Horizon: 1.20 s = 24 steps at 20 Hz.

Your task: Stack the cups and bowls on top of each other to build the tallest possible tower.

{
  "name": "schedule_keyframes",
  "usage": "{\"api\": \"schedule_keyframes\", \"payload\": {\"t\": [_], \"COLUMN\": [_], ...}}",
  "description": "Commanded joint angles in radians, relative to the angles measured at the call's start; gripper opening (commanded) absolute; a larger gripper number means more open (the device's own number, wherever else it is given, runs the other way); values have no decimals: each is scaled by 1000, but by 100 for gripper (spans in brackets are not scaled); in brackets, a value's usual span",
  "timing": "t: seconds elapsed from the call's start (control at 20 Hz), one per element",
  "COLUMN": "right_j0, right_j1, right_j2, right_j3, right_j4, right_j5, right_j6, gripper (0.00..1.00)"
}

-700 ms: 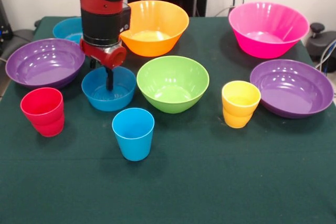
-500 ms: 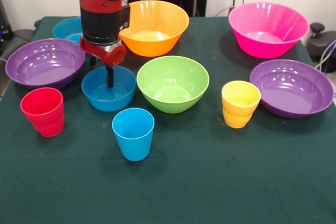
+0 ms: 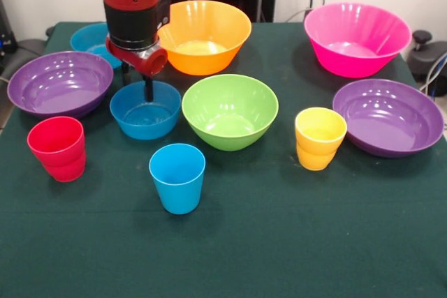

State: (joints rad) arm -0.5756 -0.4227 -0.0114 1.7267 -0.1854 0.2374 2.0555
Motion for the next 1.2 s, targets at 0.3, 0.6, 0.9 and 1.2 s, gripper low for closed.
{"api": "schedule_keyframes", "payload": {"t": [0.3,0.6,0.9,1.2], "right_j0": [2,6,4,6], "right_j1": [10,12,16,15], "right_j2": [53,53,56,55], "right_j3": [-54,-51,-48,-50], "right_j4": [-76,-73,-70,-70], "right_j5": [84,79,72,75], "right_j6": [-40,-27,-22,-19], "gripper": [100,0,0,0]}}
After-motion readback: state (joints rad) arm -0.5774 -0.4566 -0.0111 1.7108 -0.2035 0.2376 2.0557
